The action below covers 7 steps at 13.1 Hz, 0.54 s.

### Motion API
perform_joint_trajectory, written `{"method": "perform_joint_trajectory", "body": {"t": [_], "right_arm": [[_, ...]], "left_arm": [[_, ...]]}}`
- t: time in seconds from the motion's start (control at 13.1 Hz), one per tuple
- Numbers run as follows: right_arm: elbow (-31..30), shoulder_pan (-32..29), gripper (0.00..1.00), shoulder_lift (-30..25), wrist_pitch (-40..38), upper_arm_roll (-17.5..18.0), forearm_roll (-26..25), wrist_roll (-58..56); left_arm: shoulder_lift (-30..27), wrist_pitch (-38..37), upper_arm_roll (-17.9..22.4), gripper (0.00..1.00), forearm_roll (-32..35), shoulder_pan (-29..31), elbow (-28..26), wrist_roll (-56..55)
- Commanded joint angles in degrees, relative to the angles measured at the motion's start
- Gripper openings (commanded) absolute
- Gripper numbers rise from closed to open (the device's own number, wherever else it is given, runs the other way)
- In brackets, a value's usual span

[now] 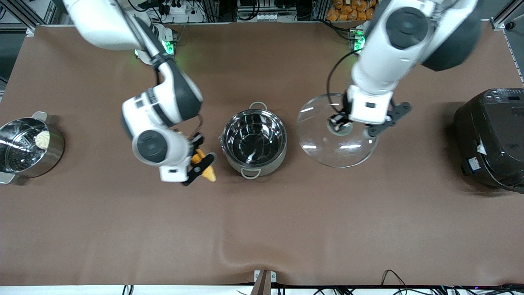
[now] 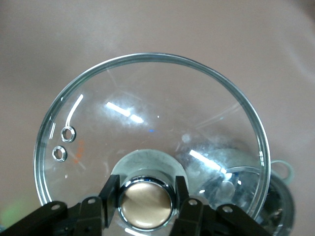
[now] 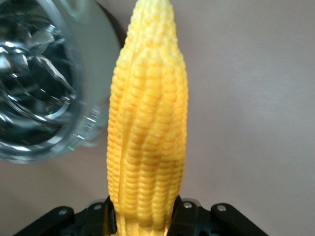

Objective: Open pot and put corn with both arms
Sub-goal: 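Lower the lid with the left gripper while the right gripper carries the corn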

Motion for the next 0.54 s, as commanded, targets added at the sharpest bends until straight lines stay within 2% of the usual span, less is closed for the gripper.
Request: {"method": "perform_joint_trajectory", "body": {"t": [0.0,0.15,0.31,0.46], "right_arm": [[-0.5,6.7,0.12,-0.6,0.2,-0.9,-0.6,7.0],[-1.3,9.5,0.13,-0.1,4.2,-1.0,-0.7,14.3],[-1.6,12.5,0.15,0.9,4.9,-1.0,-2.7,15.8],[-2.0,13.7,0.15,2.0,7.0,-1.0,-4.1,16.1]], "left_arm": [[-6.0,6.0,-0.8,0.00,-2.1,3.1,-11.2,4.3],[-7.8,10.1,-0.8,0.00,-1.8,4.3,-17.6,8.0],[-7.9,10.5,-0.8,0.00,-1.8,6.6,-20.4,11.6],[-7.7,14.5,-0.8,0.00,-1.8,8.2,-24.2,12.3]]}}
